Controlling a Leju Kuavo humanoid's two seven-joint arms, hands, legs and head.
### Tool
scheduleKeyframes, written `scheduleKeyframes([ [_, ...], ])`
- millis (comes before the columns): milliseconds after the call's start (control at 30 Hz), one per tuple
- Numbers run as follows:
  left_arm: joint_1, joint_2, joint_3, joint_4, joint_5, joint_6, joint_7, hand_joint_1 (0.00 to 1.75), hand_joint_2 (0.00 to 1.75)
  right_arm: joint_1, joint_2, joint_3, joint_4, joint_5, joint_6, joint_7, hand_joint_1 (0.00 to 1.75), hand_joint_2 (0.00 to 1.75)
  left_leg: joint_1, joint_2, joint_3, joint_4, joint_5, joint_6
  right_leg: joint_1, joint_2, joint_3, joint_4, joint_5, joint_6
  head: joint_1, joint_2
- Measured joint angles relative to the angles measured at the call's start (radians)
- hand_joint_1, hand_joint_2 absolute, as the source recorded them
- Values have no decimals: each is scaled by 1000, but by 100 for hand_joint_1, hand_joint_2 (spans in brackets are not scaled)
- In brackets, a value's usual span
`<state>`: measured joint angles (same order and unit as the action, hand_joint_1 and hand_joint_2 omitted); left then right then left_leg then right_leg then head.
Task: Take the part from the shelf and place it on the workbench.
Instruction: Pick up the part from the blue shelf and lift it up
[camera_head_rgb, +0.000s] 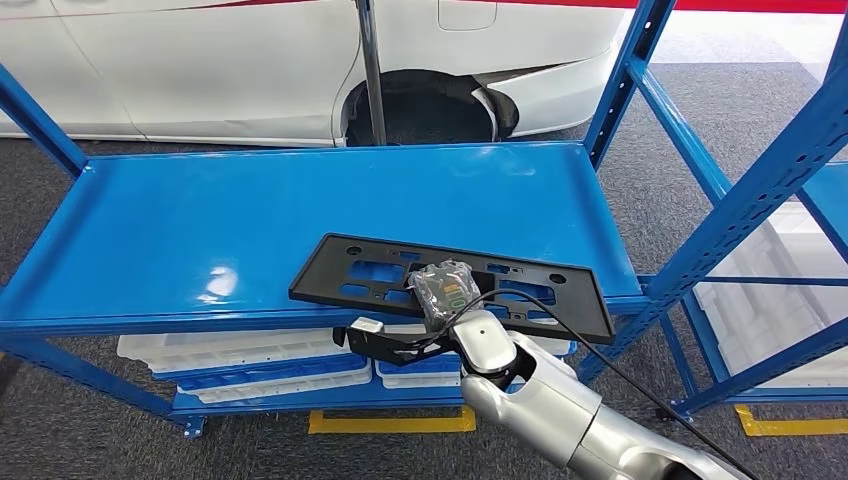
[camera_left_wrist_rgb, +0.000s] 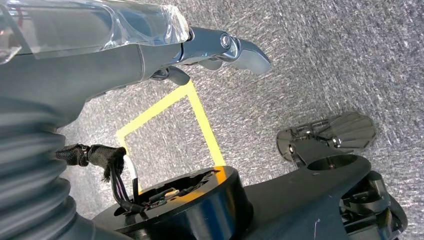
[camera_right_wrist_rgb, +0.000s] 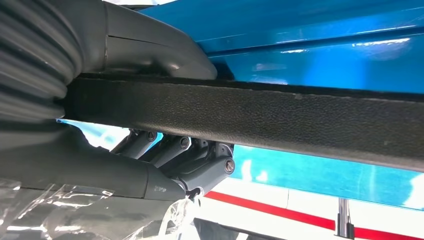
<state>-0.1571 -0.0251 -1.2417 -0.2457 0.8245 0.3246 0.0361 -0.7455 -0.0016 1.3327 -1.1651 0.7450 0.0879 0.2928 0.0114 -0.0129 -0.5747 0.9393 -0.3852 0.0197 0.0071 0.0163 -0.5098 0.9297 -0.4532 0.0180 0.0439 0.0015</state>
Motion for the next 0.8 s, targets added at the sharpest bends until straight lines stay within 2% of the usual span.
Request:
scheduleKeyframes([
  [267,-5,0,0,0,-1,-7,0,0,175,18,-8,0,-14,80,-47,-32,175,175,0,0,0,0,0,0,0,0,0,0,0,0,0,0],
  [633,-5,0,0,0,-5,-13,-5,0,175,38,-23,0,-94,376,-130,-63,175,175,0,1,-1,0,0,0,0,0,-1,0,0,0,0,0],
  [800,-5,0,0,0,-6,-14,-5,0,175,46,-30,0,-132,445,-136,-75,175,175,0,1,-1,0,0,0,0,0,-1,0,0,0,0,0],
])
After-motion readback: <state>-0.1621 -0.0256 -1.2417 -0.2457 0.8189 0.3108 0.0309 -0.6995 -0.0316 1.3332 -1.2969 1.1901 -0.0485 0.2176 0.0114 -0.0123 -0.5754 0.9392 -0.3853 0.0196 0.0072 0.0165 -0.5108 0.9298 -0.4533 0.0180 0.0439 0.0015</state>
